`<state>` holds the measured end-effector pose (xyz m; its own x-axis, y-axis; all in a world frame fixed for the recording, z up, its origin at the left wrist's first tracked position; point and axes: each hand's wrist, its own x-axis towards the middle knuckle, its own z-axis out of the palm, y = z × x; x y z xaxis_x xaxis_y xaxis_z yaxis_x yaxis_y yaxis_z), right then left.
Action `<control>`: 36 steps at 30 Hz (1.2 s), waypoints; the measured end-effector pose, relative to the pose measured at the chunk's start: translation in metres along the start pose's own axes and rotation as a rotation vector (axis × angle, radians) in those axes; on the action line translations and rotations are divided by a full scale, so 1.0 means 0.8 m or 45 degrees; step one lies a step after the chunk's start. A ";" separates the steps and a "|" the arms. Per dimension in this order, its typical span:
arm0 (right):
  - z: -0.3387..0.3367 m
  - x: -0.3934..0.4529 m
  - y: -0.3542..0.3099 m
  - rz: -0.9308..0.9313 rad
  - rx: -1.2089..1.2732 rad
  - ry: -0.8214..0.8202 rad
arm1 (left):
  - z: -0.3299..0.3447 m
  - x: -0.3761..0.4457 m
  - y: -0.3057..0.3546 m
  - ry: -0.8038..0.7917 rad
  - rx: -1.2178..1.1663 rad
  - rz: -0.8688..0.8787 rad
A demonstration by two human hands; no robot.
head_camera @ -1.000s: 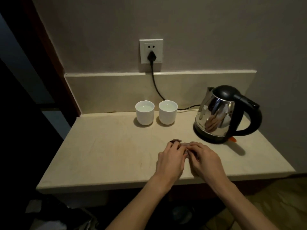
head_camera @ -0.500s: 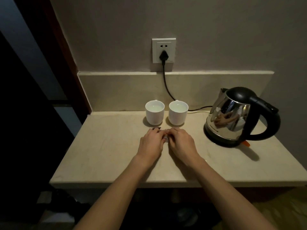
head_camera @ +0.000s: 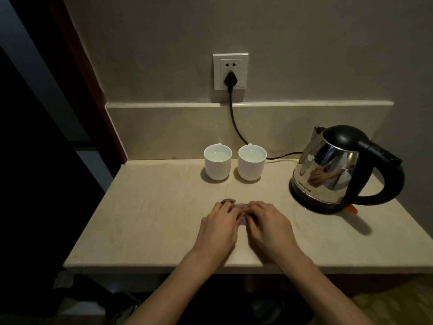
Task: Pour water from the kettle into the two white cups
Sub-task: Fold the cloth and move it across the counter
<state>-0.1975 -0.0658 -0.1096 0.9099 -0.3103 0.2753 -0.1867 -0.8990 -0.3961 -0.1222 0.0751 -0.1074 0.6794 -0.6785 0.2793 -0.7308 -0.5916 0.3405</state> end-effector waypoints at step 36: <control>-0.025 0.044 0.083 0.152 -0.050 0.079 | 0.049 0.095 0.063 -0.048 -0.135 -0.017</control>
<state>-0.1855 -0.1428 -0.1087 0.8559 -0.4332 0.2824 -0.3077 -0.8656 -0.3950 -0.1100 -0.0231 -0.1039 0.6845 -0.6882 0.2407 -0.7095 -0.5527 0.4373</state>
